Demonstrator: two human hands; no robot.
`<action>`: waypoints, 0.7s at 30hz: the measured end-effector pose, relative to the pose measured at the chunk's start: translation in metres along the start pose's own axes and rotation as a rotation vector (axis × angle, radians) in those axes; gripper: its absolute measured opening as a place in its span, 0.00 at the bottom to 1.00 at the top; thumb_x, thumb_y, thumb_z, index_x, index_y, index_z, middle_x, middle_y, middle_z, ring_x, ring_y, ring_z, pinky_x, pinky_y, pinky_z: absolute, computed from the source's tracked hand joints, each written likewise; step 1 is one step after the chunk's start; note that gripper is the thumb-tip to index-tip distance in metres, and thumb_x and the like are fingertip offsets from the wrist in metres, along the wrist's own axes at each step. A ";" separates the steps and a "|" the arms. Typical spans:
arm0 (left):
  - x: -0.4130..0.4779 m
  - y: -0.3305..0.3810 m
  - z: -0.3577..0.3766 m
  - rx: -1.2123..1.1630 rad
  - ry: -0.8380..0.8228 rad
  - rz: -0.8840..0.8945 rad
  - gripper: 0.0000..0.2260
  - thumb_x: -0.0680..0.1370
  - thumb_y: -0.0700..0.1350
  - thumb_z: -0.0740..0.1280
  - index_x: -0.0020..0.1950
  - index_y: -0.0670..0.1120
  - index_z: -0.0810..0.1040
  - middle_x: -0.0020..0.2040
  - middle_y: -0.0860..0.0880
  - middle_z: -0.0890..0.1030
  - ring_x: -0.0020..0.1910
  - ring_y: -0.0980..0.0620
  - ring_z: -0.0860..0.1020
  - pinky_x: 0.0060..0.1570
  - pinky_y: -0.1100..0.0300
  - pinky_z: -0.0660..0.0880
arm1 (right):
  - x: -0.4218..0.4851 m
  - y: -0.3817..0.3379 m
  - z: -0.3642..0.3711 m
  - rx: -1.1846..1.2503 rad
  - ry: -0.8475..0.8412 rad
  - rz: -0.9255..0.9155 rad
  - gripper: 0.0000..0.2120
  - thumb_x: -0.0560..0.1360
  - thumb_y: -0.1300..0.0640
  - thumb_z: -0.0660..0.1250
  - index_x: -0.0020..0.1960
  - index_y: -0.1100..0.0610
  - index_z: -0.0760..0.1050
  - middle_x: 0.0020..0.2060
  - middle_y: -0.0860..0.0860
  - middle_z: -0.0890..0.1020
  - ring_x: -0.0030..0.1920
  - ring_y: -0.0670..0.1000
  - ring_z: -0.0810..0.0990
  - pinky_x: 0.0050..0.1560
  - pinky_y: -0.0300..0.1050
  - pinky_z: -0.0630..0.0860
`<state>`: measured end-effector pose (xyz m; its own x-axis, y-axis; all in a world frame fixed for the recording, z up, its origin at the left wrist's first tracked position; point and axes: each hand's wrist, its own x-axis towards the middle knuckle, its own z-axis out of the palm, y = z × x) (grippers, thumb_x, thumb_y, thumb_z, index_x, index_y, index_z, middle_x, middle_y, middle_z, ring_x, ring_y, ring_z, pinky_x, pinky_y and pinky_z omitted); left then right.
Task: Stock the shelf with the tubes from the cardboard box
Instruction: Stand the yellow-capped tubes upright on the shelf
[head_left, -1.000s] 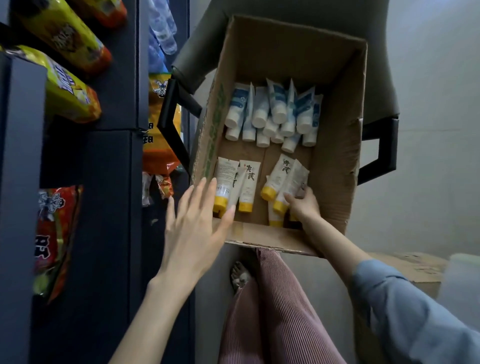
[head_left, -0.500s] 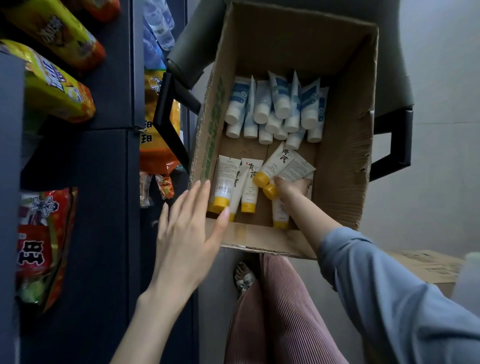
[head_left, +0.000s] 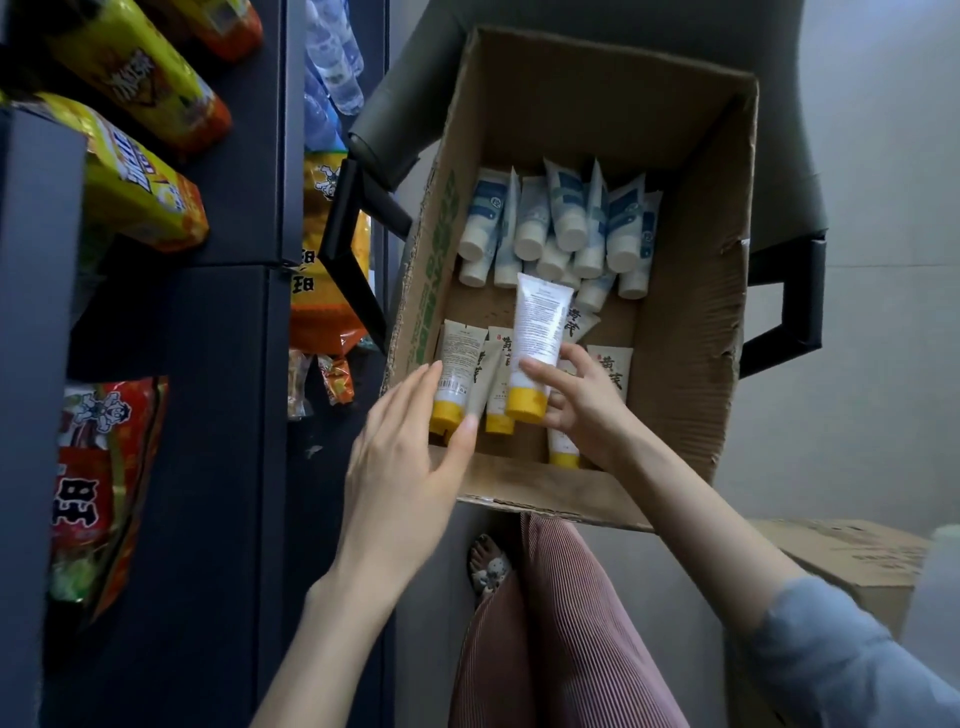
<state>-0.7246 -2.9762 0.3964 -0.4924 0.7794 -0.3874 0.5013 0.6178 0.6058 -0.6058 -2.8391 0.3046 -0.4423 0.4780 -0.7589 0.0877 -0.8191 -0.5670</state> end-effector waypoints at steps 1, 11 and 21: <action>0.001 0.002 0.001 -0.052 0.001 -0.017 0.25 0.79 0.56 0.59 0.76 0.53 0.60 0.74 0.57 0.64 0.72 0.61 0.57 0.69 0.60 0.56 | -0.009 -0.001 0.004 0.012 -0.053 -0.028 0.23 0.71 0.59 0.71 0.64 0.56 0.69 0.53 0.55 0.83 0.49 0.52 0.84 0.41 0.49 0.82; 0.013 0.021 -0.001 -0.617 -0.008 -0.089 0.10 0.77 0.49 0.67 0.56 0.63 0.76 0.54 0.57 0.83 0.55 0.61 0.79 0.55 0.62 0.74 | -0.063 0.012 0.042 -0.409 -0.017 -0.574 0.15 0.69 0.57 0.74 0.53 0.51 0.73 0.50 0.49 0.81 0.51 0.52 0.81 0.50 0.54 0.79; 0.015 0.025 0.009 -1.073 0.024 -0.189 0.15 0.72 0.48 0.67 0.59 0.48 0.77 0.51 0.48 0.84 0.49 0.51 0.83 0.42 0.62 0.79 | -0.072 0.016 0.048 -0.699 0.168 -0.786 0.23 0.68 0.53 0.74 0.58 0.47 0.68 0.53 0.44 0.77 0.51 0.44 0.78 0.47 0.47 0.77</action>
<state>-0.7130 -2.9483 0.3995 -0.5161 0.6720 -0.5311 -0.4606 0.3051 0.8335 -0.6154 -2.9017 0.3655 -0.4735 0.8746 -0.1038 0.3479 0.0775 -0.9343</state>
